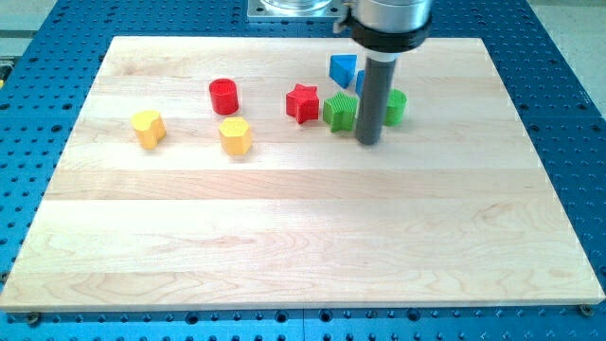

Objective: Slightly move the green star towards the top

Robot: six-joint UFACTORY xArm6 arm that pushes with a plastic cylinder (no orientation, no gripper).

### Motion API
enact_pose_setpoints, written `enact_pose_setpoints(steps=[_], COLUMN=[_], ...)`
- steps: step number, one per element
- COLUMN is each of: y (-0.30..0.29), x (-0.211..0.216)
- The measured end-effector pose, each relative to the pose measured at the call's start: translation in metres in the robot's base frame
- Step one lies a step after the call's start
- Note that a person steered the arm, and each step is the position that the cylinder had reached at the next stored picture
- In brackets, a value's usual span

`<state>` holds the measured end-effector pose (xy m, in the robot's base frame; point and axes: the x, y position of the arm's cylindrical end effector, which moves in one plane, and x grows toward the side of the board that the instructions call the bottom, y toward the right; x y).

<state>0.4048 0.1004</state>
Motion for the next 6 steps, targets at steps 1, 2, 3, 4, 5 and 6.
enact_pose_setpoints(steps=[1, 2, 3, 4, 5, 6], y=[-0.011, -0.036, -0.057, -0.058, -0.049, -0.044], x=[0.012, 0.012, 0.012, 0.006, 0.003, -0.012])
